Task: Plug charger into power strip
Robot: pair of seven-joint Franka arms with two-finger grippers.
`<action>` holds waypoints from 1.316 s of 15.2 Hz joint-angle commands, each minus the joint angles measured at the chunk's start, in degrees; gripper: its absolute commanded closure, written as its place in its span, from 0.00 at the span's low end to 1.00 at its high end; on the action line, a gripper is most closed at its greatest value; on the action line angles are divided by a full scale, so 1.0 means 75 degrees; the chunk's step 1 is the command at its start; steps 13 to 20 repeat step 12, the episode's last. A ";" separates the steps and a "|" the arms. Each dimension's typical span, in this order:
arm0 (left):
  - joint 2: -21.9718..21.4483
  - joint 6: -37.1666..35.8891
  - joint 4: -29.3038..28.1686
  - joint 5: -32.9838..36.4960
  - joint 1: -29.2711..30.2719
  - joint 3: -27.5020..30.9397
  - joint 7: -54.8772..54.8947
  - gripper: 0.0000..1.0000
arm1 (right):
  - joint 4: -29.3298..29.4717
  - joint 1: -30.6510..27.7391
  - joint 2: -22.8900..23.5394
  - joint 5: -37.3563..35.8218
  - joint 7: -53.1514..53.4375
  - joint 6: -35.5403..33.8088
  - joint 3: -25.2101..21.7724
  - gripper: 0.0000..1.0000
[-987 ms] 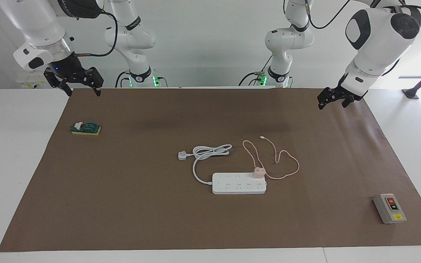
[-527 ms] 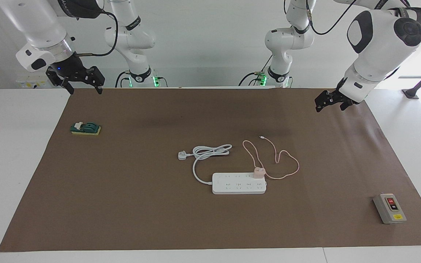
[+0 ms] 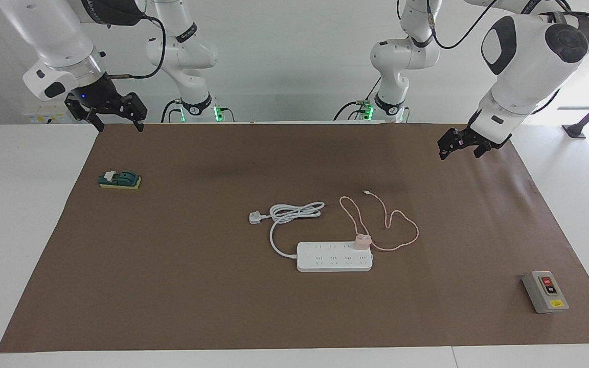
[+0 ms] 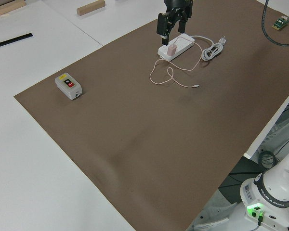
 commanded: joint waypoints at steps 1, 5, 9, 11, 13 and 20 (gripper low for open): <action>-0.0073 0.0259 -0.0218 -0.0043 -0.0082 0.0068 -0.0091 0.00 | -0.0123 -0.0077 -0.0136 0.0166 -0.0096 -0.0013 0.0068 0.00; -0.0073 0.0306 -0.0230 -0.0044 -0.0071 0.0068 -0.0091 0.00 | -0.0123 -0.0077 -0.0136 0.0166 -0.0096 -0.0025 0.0068 0.00; -0.0131 0.0353 -0.0323 -0.0043 -0.0082 0.0068 -0.0080 0.00 | -0.0123 -0.0077 -0.0136 0.0166 -0.0107 -0.0025 0.0068 0.00; -0.0131 0.0376 -0.0358 -0.0043 -0.0082 0.0068 -0.0080 0.00 | -0.0123 -0.0077 -0.0136 0.0166 -0.0107 -0.0025 0.0068 0.00; -0.0143 0.0400 -0.0370 -0.0043 -0.0082 0.0068 -0.0080 0.00 | -0.0123 -0.0077 -0.0136 0.0166 -0.0107 -0.0025 0.0068 0.00; -0.0143 0.0400 -0.0370 -0.0043 -0.0082 0.0068 -0.0080 0.00 | -0.0123 -0.0077 -0.0136 0.0166 -0.0107 -0.0025 0.0068 0.00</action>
